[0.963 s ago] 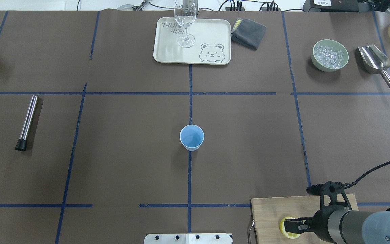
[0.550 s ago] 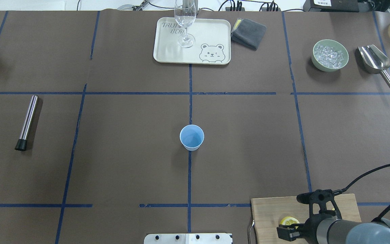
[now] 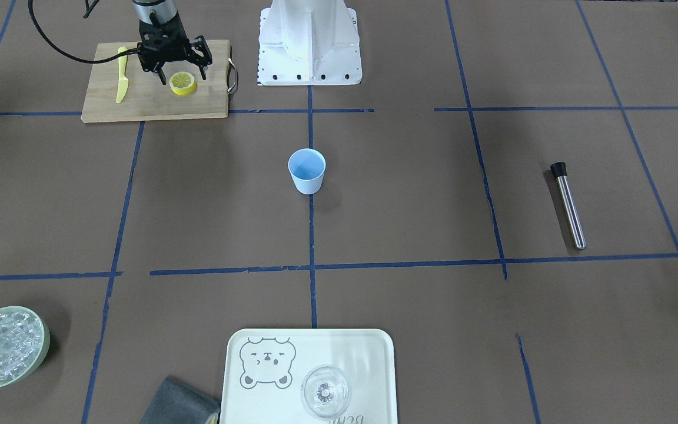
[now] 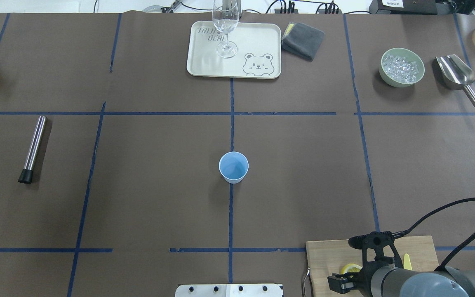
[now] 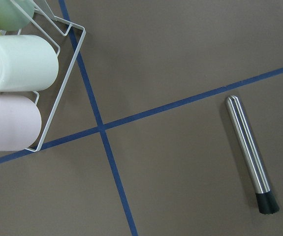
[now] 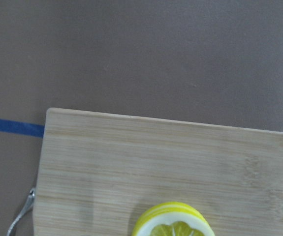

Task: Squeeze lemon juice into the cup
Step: 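Lower the right gripper and grasp one lemon slice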

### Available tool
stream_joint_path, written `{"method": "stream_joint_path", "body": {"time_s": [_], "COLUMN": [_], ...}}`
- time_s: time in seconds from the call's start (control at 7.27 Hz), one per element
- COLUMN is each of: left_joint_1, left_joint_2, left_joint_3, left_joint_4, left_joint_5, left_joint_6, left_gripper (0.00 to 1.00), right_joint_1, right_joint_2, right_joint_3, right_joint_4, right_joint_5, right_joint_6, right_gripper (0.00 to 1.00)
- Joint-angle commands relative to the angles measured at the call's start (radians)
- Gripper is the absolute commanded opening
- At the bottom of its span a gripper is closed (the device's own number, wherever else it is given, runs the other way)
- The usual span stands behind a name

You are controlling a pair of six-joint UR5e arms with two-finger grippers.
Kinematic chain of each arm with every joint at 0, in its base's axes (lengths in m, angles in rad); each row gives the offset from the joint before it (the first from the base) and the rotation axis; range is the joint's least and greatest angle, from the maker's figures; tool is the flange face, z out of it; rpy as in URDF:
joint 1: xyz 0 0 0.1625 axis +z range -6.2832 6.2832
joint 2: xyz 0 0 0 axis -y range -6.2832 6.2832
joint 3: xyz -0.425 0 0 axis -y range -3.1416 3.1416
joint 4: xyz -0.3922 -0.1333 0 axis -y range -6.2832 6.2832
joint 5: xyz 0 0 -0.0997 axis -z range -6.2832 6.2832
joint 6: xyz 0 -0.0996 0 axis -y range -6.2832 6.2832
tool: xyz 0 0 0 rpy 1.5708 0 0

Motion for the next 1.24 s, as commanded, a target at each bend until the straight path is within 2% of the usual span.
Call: {"method": "stream_joint_path", "body": {"time_s": [0.0,0.83,1.1], "left_joint_1": [0.0,-0.002,-0.003], "left_joint_2": [0.0,0.002,0.002], "left_joint_3": [-0.01,-0.025,-0.03], "left_joint_4": [0.002,0.003,0.003], "left_joint_5": [0.0,-0.002,0.0], "left_joint_6": [0.0,-0.001,-0.001], "left_gripper": [1.0,1.0,1.0], "right_joint_1": [-0.002,-0.001,-0.001], "right_joint_2": [0.002,-0.006,-0.006], "right_joint_3": [-0.02,-0.023,-0.023], "right_joint_4": [-0.002,-0.002,-0.002], "right_joint_5": [0.001,0.032,0.037], "right_joint_6": [0.0,0.002,0.002], "right_gripper": [1.0,0.89,0.68]}}
